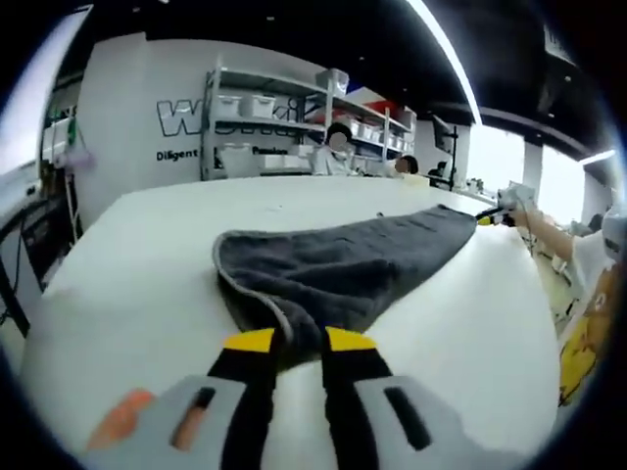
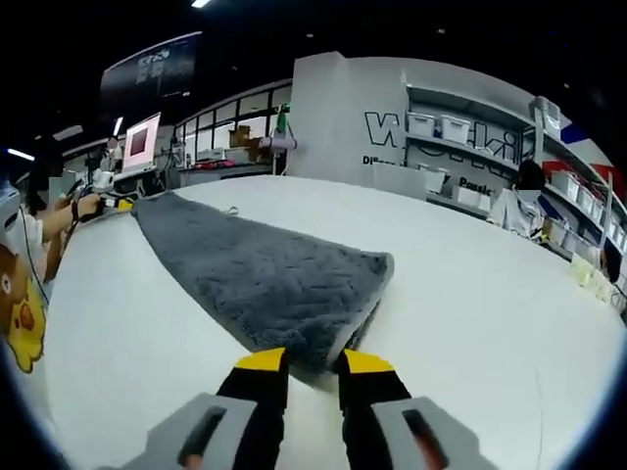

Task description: Fold the towel on the table until its edges align and the towel forms a compact rectangular stack.

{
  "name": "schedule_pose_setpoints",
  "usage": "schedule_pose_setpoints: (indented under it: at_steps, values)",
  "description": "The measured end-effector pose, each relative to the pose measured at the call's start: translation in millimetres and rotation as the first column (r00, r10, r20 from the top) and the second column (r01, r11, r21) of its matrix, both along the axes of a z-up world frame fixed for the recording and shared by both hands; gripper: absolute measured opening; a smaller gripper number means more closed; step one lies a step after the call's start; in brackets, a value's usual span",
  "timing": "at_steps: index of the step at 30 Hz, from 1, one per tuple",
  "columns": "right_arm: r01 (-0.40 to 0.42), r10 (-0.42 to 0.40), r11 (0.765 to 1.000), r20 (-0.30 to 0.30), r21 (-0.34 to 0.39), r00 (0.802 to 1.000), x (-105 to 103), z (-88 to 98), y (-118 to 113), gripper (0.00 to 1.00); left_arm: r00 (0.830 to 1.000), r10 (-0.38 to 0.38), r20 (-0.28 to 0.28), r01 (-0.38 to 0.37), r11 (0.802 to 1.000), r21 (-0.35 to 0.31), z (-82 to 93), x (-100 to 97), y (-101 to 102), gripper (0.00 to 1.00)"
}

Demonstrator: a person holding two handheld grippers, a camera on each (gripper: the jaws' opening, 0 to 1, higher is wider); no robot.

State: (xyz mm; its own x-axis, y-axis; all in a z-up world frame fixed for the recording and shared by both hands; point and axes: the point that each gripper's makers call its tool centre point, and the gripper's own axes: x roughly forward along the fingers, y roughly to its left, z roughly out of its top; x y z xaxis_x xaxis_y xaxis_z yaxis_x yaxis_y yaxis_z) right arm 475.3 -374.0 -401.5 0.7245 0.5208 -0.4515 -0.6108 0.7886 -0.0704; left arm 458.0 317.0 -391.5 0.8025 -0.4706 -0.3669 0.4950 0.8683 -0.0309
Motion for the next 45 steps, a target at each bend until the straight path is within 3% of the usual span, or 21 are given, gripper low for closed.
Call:
schedule_pose_setpoints:
  at_steps: [4,10,17,21,22,23,25,27,32,34,45]
  values:
    - [0.018,-0.018,1.000,0.012,-0.014,1.000,-0.6,2.1,-4.4,0.07,1.000,0.006,0.004,-0.006,0.999,0.033,0.5,-1.6,2.8,0.07]
    - [0.048,-0.047,0.998,0.031,-0.029,0.998,-2.1,6.5,-16.0,0.06,1.000,0.028,0.013,-0.029,0.995,0.096,2.7,-4.9,12.2,0.06]
    - [0.098,-0.095,0.994,0.059,-0.051,0.994,-3.8,14.1,-32.7,0.06,0.998,0.059,0.015,-0.060,0.995,0.084,11.0,-16.3,27.5,0.06]
    - [0.119,-0.117,0.990,0.041,-0.069,0.992,-7.3,8.8,-40.3,0.01,0.999,0.047,-0.005,-0.046,0.990,0.136,2.2,-29.2,30.3,0.06]
    - [0.165,-0.163,0.981,0.027,-0.098,0.986,-8.4,3.0,-51.3,0.01,0.998,0.055,-0.009,-0.054,0.988,0.146,-0.9,-31.3,32.5,0.06]
    - [0.168,-0.167,0.982,0.018,-0.086,0.986,-9.0,0.2,-52.9,0.01,0.998,0.061,-0.015,-0.058,0.986,0.156,-4.2,-33.2,35.7,0.06]
    - [0.169,-0.169,0.986,0.014,0.000,0.985,-11.6,0.1,-53.5,0.01,0.998,0.060,-0.028,-0.056,0.992,0.109,-6.2,-37.2,35.2,0.06]
    - [0.175,-0.176,0.984,0.034,0.019,0.984,-14.7,3.2,-57.1,0.01,0.998,0.064,-0.019,-0.062,0.993,0.096,-4.8,-41.5,34.5,0.06]
    - [0.147,-0.148,0.989,0.057,0.028,0.987,-25.2,11.8,-49.7,0.02,0.998,0.070,-0.011,-0.068,0.989,0.129,-2.3,-48.9,34.8,0.13]
    - [0.128,-0.130,0.991,0.079,0.028,0.988,-30.9,19.2,-44.6,0.03,0.997,0.074,-0.008,-0.073,0.991,0.114,0.4,-51.9,35.0,0.19]
    - [0.032,-0.040,0.998,0.144,0.052,0.989,-66.7,51.2,-6.2,0.14,0.986,0.145,0.079,-0.147,0.989,0.015,28.3,-80.5,36.1,0.26]
